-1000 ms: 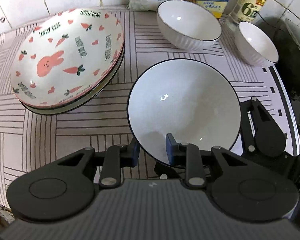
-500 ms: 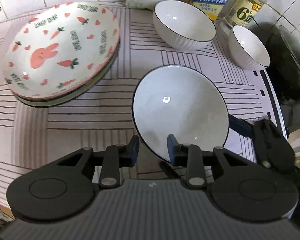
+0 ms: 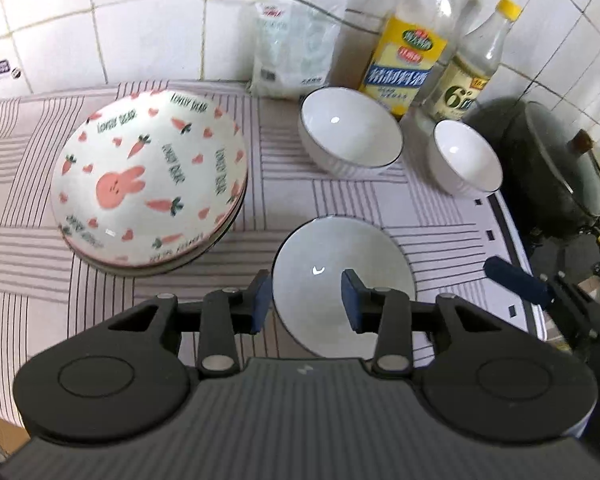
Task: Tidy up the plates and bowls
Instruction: 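Open the left gripper and move it to the bowl by the bottles, then grasp the rim of the white bowl by the bottles with the left gripper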
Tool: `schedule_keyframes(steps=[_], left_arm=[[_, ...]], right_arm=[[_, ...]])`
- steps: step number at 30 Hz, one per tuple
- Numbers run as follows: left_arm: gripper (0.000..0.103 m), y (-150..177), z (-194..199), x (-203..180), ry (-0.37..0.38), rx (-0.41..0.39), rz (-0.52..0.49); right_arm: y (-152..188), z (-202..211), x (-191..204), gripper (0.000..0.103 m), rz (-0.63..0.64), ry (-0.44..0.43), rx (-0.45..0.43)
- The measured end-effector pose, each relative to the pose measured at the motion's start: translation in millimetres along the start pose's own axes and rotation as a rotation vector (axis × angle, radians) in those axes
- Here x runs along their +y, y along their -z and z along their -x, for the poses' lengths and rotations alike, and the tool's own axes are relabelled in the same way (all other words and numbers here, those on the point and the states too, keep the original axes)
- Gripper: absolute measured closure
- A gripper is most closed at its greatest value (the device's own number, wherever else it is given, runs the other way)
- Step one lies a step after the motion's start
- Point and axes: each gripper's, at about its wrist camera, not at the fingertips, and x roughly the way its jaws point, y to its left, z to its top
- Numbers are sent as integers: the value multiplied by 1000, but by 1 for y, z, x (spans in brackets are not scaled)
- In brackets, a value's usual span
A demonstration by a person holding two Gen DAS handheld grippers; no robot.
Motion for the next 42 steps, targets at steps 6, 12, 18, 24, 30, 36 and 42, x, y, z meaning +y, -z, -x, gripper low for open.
schedule_keyframes(steps=[6, 12, 18, 24, 30, 36, 42], left_arm=[[64, -15, 8, -1, 10, -44, -50], [64, -46, 1, 5, 17, -53, -97], [66, -71, -33, 13, 11, -19, -92], [66, -95, -65, 14, 36, 0, -102], [64, -126, -96, 7, 53, 37, -155], [66, -145, -131, -2, 32, 58, -233], [71, -150, -151, 6, 33, 98, -216]], right_arm=[[-27, -2, -7, 19, -20, 36, 32], [-52, -16, -15, 29, -71, 115, 67], [-71, -58, -35, 35, -237, 231, 142], [-70, -100, -49, 35, -361, 227, 195], [-63, -132, -61, 41, -444, 231, 207], [-59, -149, -83, 62, -569, 263, 196], [-58, -160, -84, 83, -591, 299, 228]])
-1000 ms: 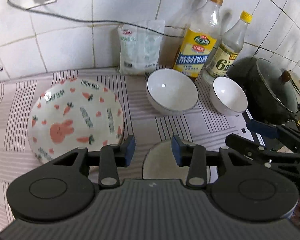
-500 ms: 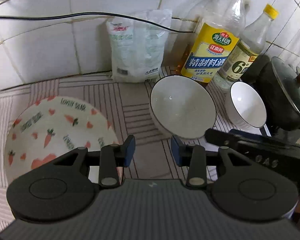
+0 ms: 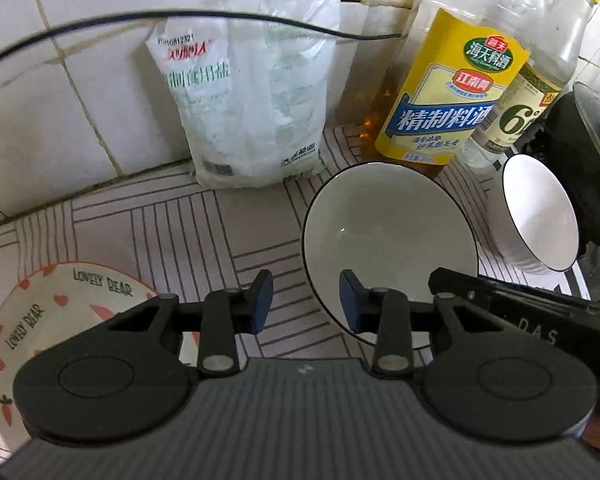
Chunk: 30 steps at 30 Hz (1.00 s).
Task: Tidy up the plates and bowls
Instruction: 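Grasp the rim of the white bowl by the bottles with the left gripper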
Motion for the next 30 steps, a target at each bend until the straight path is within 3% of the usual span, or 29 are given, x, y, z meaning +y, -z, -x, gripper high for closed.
schedule_keyframes(steps=[4, 7, 10, 17, 30], left_arm=[[88, 2, -8, 1, 51, 19, 6], [87, 4, -3, -10, 18, 51, -56], [87, 9, 13, -16, 5, 12, -93], [87, 21, 43, -22, 23, 54, -90], [87, 54, 132, -32, 107, 53, -60]], right_arm=[[1, -7, 5, 86, 8, 37, -6], [-1, -8, 7, 88, 1, 48, -7], [-1, 3, 6, 89, -9, 23, -31], [3, 51, 18, 89, 31, 1, -71], [32, 143, 34, 88, 66, -29, -119]])
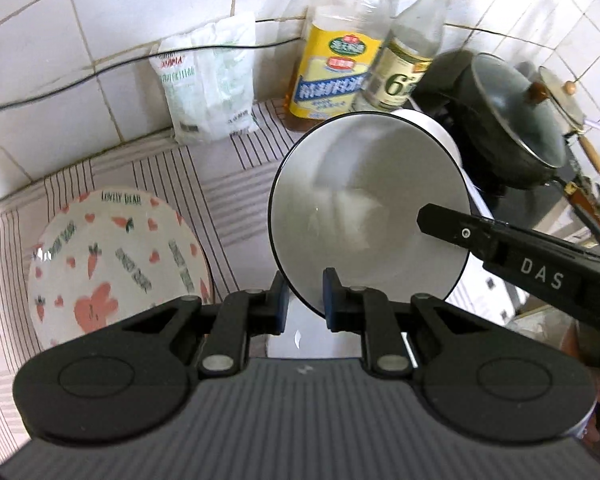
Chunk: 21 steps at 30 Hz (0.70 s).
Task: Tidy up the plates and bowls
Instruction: 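Grasp the rim of the white bowl by the bottles with the left gripper, then lower the held bowl into the first bowl and open the left gripper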
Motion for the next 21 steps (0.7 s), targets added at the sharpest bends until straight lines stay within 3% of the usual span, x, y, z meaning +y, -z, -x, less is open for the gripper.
schedule_keyframes(steps=[7, 21], left_arm=[[87, 28, 16, -6, 8, 8, -5], [87, 64, -21, 4, 13, 150, 35]], right_arm=[[25, 25, -2, 88, 19, -20, -9], [75, 8, -20, 88, 5, -29, 48]])
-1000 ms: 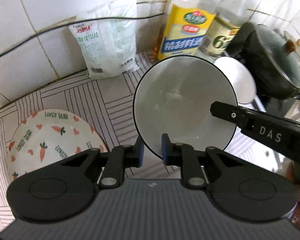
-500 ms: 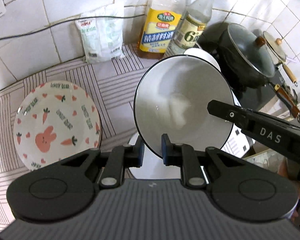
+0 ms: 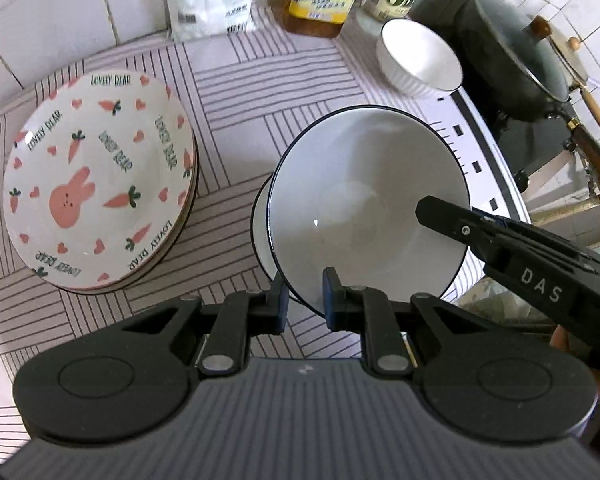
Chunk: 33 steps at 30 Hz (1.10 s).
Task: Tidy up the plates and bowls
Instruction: 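Lower the held bowl into the first bowl and open the left gripper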
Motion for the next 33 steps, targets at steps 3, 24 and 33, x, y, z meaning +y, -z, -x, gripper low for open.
schedule_keyframes(steps=[3, 24, 33], left_arm=[[87, -1, -8, 3, -3, 13, 8], [81, -13, -37, 5, -35, 121, 38], [76, -12, -32, 4, -49, 123, 55]], right_arm=[[3, -6, 4, 88, 41, 17, 2], [22, -43, 38, 88, 477, 230, 28], [15, -37, 31, 77, 512, 157, 47]])
